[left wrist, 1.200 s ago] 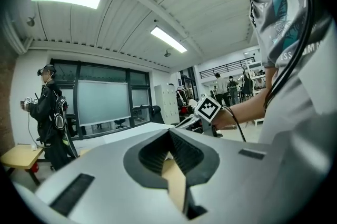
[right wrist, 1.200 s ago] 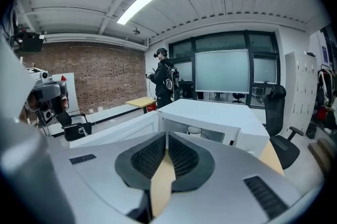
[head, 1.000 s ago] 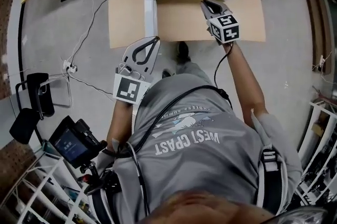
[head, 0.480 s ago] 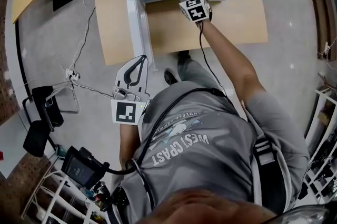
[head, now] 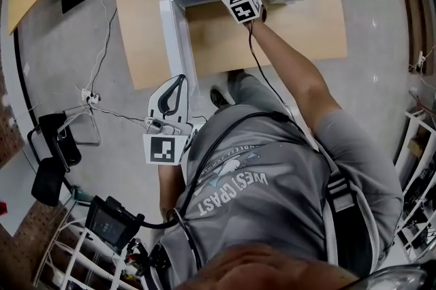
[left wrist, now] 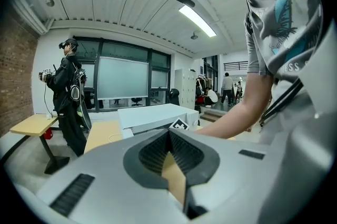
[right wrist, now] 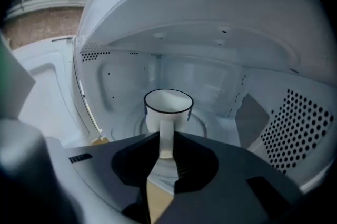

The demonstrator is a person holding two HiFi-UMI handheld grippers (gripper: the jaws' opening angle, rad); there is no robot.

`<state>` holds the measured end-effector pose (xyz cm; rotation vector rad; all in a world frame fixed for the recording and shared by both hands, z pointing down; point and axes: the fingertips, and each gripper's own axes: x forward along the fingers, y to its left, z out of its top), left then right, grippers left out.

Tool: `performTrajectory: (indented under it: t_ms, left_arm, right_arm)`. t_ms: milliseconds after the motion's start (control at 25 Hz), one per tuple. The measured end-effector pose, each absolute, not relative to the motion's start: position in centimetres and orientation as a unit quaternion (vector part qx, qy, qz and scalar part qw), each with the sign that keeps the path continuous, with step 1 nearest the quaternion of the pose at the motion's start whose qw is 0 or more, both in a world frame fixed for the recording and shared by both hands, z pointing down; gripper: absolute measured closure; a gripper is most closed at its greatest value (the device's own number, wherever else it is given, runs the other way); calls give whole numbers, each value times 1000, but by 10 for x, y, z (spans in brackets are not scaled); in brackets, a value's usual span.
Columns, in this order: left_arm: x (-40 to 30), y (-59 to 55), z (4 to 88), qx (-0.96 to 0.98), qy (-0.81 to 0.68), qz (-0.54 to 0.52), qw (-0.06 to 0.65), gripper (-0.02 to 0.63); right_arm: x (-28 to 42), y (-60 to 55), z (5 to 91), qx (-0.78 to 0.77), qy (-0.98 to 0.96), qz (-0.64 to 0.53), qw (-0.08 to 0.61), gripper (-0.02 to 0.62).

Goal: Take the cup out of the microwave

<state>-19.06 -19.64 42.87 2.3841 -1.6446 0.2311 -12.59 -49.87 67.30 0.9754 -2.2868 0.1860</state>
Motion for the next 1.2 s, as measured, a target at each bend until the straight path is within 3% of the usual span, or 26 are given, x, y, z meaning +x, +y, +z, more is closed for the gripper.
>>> performTrajectory:
  t_ms: [440, 1200]
  left_arm:
    - [-191, -184, 419, 818, -559, 79, 108, 563]
    - [-181, -136, 403, 848, -523, 71, 58, 563]
  right_arm:
    - [-106, -448, 664, 355, -881, 130, 284, 525]
    - [-38, -343, 593, 379, -884, 132, 238, 525]
